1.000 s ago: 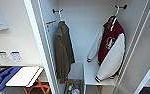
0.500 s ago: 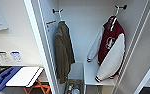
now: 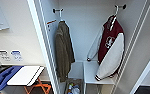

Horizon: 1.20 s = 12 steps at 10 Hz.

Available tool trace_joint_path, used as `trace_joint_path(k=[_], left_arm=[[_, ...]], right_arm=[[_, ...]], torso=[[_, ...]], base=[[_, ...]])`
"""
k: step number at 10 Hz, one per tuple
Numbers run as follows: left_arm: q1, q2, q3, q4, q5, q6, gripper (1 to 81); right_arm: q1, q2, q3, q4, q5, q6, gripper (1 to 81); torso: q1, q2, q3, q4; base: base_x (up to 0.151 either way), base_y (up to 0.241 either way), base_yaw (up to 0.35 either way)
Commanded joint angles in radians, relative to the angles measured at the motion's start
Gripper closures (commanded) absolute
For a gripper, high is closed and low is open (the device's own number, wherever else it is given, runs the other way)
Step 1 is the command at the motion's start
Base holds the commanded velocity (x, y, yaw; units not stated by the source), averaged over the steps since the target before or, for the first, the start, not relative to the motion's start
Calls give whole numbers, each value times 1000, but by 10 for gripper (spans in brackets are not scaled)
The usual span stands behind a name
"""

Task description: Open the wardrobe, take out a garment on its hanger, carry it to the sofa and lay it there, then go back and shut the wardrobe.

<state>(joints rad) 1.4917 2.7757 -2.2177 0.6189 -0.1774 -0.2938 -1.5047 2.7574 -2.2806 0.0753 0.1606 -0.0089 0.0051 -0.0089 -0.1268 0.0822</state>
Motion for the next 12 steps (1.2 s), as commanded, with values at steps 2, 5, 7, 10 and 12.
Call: trace_joint_path(k=[2, 5, 7, 10, 12], left_arm=[[-21, -7, 16, 4, 33, -4, 10], [-21, -2, 16, 5, 35, -4, 10], [-21, 12, -2, -5, 39, -8, 10], [-17, 125, -269, -108, 88, -41, 10], [-14, 206, -424, -151, 95, -41, 10]], right_arm=[[19, 18, -35, 0, -59, 1, 10], [19, 46, -78, 4, -59, 1, 10], [11, 76, -126, 3, -61, 1, 10], [0, 142, -210, -6, -61, 0, 10], [-9, 178, -261, -2, -61, 0, 10]], torso=[[-2, -1, 0, 0], [-4, -2, 1, 0], [-4, -2, 1, 0], [-4, -2, 1, 0], [-4, -2, 1, 0]], base=[[-78, 0, 0], [-22, 0, 0], [0, 0, 0], [0, 0, 0], [0, 0, 0]])
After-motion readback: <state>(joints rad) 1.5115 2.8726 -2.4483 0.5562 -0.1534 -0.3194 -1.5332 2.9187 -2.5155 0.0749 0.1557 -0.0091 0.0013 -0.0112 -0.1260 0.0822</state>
